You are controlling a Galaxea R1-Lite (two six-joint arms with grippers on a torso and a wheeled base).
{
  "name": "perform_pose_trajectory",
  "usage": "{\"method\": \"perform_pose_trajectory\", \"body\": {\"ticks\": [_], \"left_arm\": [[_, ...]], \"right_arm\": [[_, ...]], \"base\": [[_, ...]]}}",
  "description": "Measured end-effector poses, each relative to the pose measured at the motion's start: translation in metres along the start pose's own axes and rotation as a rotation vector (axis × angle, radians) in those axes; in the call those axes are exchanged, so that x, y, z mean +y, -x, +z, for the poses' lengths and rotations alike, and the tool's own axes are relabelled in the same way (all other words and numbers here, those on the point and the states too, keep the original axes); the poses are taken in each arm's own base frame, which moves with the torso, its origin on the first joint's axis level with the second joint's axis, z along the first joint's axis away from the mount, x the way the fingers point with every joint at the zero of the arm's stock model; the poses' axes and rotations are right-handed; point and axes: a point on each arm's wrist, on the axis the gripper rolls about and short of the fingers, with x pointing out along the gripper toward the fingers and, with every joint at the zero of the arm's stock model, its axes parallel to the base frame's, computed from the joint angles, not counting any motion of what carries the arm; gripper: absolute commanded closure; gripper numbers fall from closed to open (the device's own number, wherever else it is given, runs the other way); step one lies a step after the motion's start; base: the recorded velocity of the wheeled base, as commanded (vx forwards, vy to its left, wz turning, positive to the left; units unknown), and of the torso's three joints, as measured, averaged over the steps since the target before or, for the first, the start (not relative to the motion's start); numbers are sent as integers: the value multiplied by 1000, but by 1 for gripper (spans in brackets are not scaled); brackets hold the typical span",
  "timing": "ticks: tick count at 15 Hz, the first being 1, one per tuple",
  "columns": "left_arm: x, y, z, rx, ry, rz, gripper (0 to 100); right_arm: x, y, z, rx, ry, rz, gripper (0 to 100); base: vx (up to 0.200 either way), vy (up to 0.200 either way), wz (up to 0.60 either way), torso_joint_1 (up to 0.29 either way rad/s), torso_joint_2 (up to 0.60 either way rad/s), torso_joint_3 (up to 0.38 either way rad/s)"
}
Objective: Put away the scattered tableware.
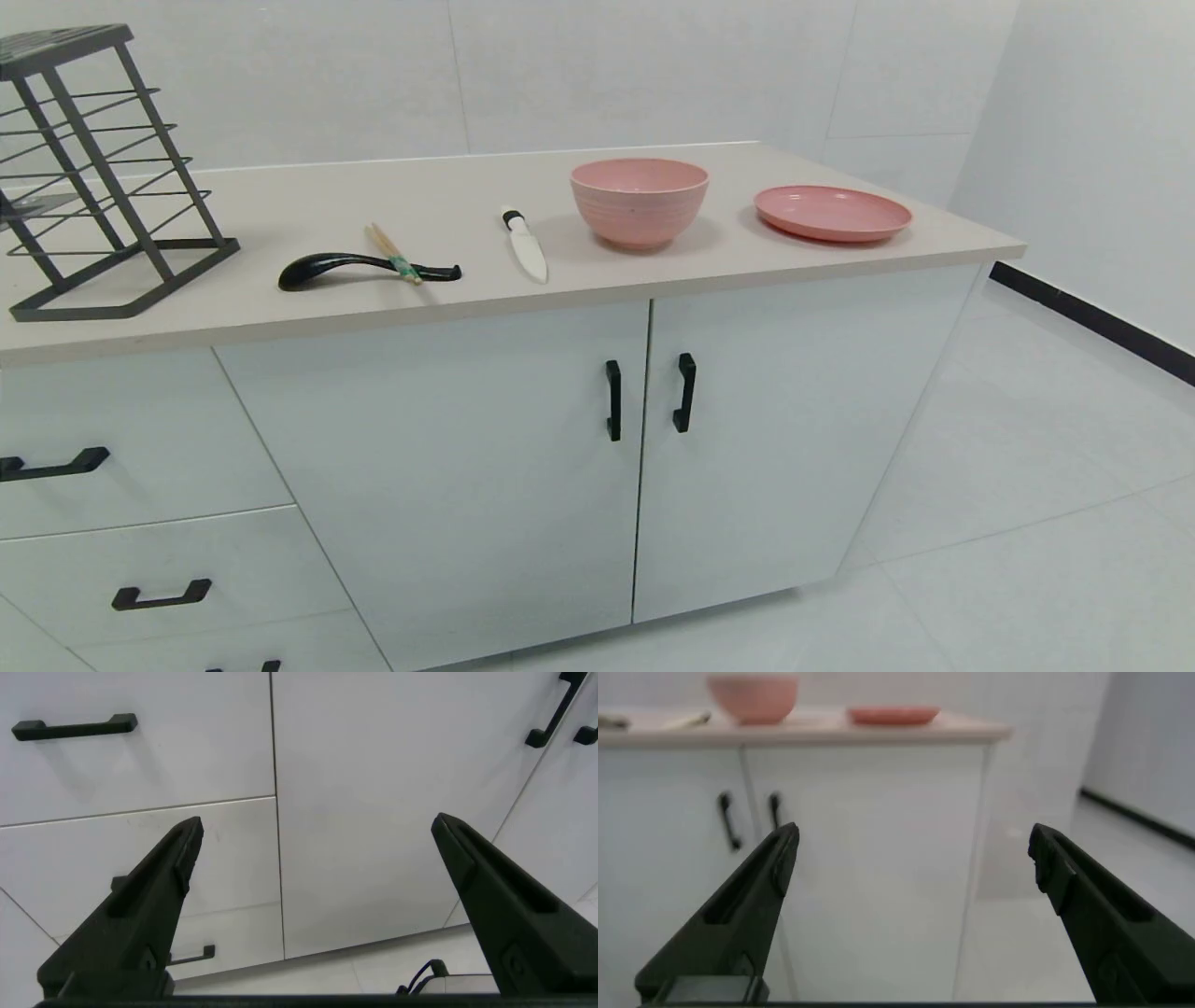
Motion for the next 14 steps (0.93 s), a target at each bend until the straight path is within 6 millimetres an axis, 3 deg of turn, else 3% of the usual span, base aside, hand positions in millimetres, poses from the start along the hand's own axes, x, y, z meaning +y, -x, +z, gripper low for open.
{"method": "perform_pose_trajectory", "body": {"ticks": [5,9,14], "left_arm": [[0,0,0,0,0,0,0],[0,0,0,0,-6,0,0],[0,0,0,0,-2,0,0]], "right_arm": [[0,-18,13,127,-24,129,0],[-5,-59,20,278,-18,200,0],[-3,-118,-10,487,-14,314,0]], "base": [[0,0,0,0,0,0],[0,0,0,0,0,0],[0,0,0,0,0,0]]}}
